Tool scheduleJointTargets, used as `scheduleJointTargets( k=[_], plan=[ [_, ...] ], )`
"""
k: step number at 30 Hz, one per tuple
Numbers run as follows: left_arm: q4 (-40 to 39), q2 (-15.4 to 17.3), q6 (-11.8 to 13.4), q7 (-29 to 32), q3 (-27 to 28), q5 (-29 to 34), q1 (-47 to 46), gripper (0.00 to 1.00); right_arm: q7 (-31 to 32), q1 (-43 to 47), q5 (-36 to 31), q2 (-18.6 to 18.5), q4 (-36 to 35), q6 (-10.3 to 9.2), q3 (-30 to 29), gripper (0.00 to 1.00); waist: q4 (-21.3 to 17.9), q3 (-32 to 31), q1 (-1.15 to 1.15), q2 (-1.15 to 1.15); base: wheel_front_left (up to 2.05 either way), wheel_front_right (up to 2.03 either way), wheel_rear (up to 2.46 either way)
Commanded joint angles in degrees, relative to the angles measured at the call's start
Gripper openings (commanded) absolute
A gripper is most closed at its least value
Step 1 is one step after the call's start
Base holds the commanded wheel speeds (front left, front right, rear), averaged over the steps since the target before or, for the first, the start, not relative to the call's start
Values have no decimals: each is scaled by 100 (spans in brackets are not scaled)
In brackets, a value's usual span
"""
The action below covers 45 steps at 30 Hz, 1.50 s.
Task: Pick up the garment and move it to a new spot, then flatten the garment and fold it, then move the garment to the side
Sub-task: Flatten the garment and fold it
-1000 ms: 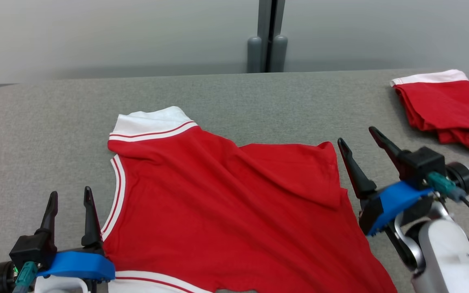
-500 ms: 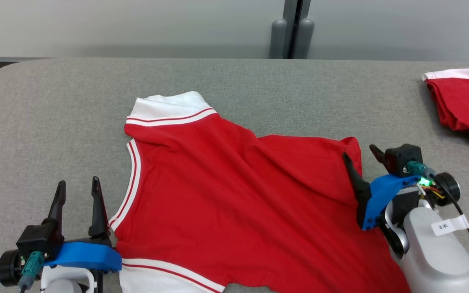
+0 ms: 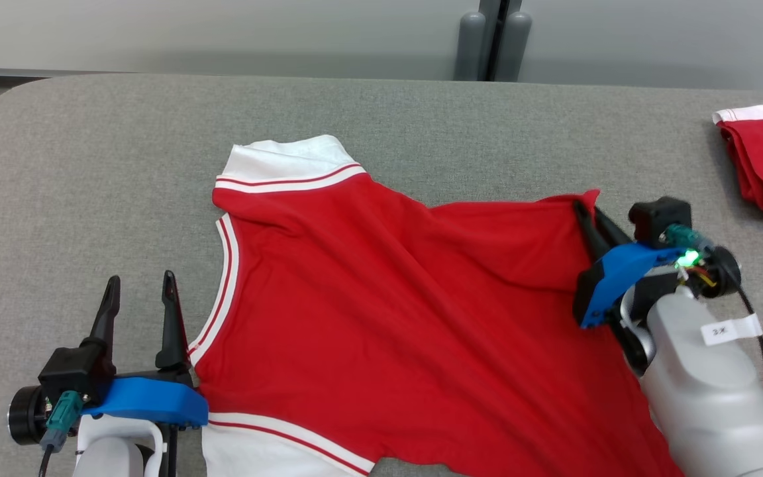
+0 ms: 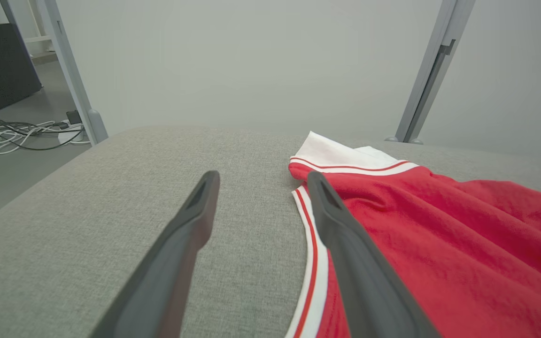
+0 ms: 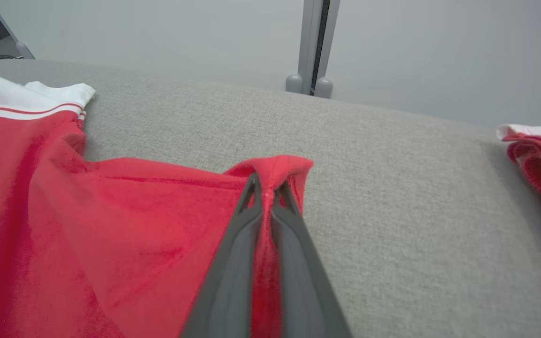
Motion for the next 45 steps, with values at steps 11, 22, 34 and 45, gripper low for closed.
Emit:
scheduleJointTargets(
  k=[11,22,34,45],
  plan=[
    [60,19,-13,-26,-190,-139,-285,100,-316,-1522,-61,-430,601,1,-573,0,298,139,-1,0,0,0,0],
    [106,47,-12,-26,-217,-152,-337,100,-461,-1869,-403,-401,1410,1,-937,100,294,206,-1,0,0,0,0],
    [96,147,-12,-26,20,-71,15,100,-484,-280,-81,-358,-597,1,-909,100,-163,-244,-1,0,0,0,0],
    [113,194,-12,-26,119,36,401,100,-484,1698,230,19,-2677,1,-663,100,-401,-711,-1,0,0,0,0]
  ],
)
